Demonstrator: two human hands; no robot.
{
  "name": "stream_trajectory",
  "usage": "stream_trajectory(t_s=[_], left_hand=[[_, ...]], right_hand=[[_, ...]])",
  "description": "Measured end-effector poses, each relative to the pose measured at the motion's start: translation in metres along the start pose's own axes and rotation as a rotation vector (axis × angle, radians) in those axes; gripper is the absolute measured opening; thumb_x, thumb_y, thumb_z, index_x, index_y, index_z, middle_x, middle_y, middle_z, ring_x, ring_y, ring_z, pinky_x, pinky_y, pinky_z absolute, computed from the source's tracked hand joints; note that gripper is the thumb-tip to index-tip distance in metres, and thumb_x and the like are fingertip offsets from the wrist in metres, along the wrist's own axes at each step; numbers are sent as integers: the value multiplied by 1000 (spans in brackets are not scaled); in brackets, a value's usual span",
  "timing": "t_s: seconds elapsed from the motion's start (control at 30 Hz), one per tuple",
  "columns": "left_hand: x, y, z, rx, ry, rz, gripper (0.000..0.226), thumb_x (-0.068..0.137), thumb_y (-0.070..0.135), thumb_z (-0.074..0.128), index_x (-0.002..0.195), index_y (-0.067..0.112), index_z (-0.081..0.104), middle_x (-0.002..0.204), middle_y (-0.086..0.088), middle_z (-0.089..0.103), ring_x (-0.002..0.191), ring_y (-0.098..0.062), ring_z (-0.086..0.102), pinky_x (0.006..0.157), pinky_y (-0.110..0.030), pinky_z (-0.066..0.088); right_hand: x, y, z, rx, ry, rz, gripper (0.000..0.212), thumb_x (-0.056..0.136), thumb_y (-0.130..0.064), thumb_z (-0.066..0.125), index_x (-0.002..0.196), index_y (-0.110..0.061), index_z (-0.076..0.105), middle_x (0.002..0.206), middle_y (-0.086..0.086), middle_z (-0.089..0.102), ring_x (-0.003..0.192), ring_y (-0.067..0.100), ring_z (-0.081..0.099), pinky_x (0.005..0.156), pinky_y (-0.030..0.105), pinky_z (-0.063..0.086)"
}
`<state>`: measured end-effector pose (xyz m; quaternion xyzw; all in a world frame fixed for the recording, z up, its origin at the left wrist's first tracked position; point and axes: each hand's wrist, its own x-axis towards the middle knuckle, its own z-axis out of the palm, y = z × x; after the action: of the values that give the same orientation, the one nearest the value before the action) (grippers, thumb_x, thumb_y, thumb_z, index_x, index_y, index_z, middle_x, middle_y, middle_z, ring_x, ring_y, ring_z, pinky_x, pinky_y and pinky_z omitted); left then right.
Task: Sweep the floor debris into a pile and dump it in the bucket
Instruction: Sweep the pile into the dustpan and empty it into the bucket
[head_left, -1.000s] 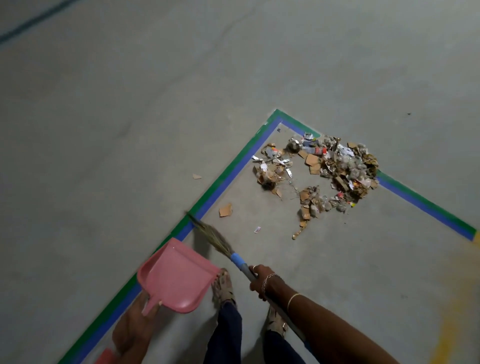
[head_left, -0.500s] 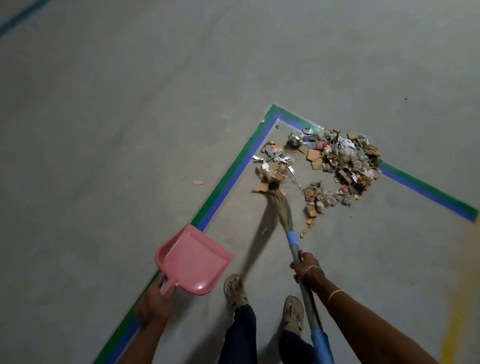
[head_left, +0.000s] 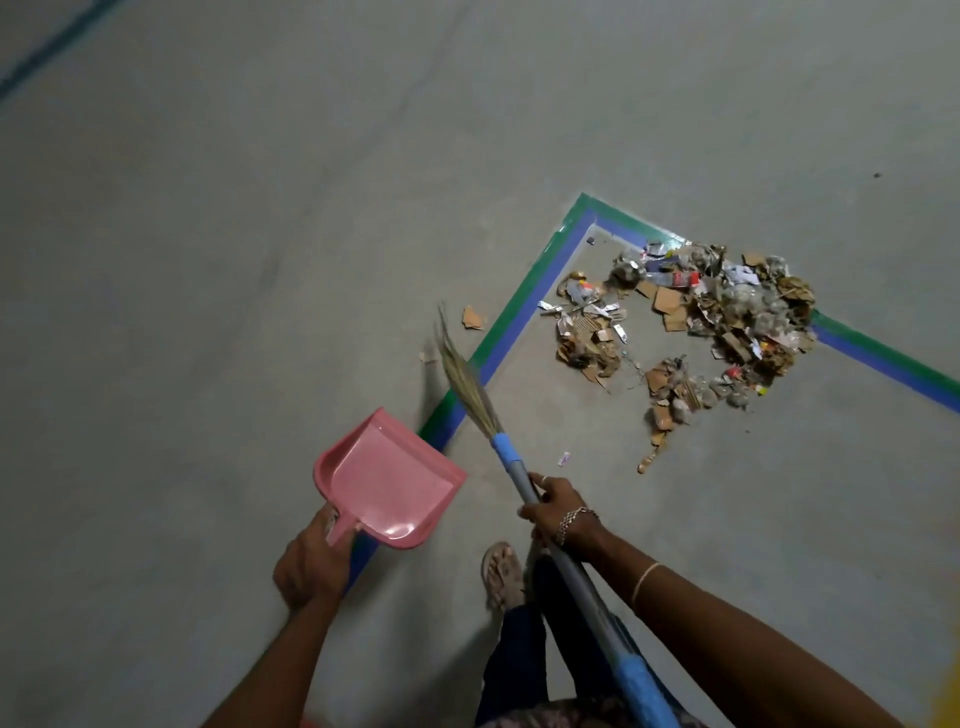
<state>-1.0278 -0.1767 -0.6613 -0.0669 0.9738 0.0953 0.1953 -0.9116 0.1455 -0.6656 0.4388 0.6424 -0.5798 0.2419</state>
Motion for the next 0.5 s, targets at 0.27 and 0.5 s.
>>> stream_trajectory(t_s=[0.27, 0.5], left_hand=[[-7, -16, -8, 7, 17, -68, 51, 86, 58, 67, 132, 35, 62, 98, -9, 74, 89, -37, 69, 75, -38, 52], [-4, 4, -8, 2, 12, -75, 45, 90, 46, 69, 131, 30, 64, 102, -16, 74, 91, -42, 68, 75, -40, 50]], right_hand=[[107, -56, 53, 114, -105, 146, 40, 82, -1, 66, 120, -4, 54, 86, 20, 61, 48, 23, 57, 41, 25, 46], [142, -48, 26, 389, 126, 219, 32, 83, 3, 60, 114, -2, 56, 83, 20, 57, 45, 24, 53, 41, 25, 45]])
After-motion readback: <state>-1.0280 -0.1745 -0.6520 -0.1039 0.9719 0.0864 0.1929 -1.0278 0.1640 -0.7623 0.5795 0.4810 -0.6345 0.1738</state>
